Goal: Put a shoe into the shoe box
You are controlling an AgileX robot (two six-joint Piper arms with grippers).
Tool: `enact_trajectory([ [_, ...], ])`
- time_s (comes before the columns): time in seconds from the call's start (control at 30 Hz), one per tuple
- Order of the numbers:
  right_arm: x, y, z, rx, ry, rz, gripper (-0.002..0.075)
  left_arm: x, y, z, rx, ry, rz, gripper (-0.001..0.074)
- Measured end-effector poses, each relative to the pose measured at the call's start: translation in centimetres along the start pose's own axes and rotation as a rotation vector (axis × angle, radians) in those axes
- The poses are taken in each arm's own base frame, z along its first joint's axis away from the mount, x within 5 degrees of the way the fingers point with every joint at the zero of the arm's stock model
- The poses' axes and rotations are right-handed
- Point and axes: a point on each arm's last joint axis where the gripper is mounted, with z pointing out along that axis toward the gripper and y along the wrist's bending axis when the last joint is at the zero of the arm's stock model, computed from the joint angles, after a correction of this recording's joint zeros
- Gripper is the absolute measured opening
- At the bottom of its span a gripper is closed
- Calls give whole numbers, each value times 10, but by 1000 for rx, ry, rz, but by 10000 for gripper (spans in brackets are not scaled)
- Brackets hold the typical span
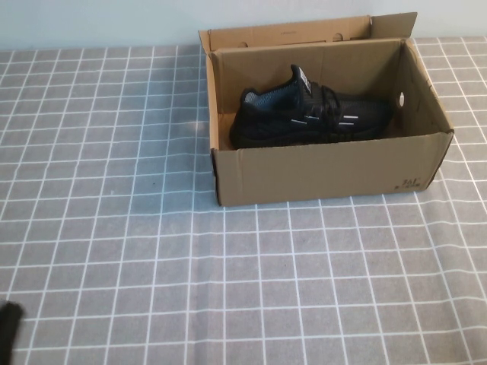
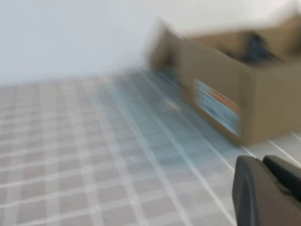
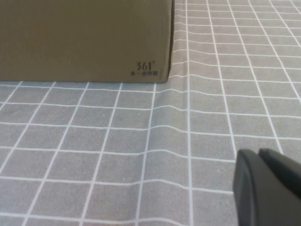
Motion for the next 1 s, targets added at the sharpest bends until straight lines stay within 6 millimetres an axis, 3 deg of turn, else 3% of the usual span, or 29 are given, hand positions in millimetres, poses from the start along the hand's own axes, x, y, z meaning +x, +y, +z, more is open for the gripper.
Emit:
enact_trajectory([
  [0.23,0,0,0,0,2,0,-16,0,11,-1,-194,-4,-62,-1],
  [0.5,0,0,0,0,2,0,-16,23,7,-4,-166,258,-93,4],
  [1.0,0,0,0,0,2,0,-16,25,7,-4,-165,274,-94,-1],
])
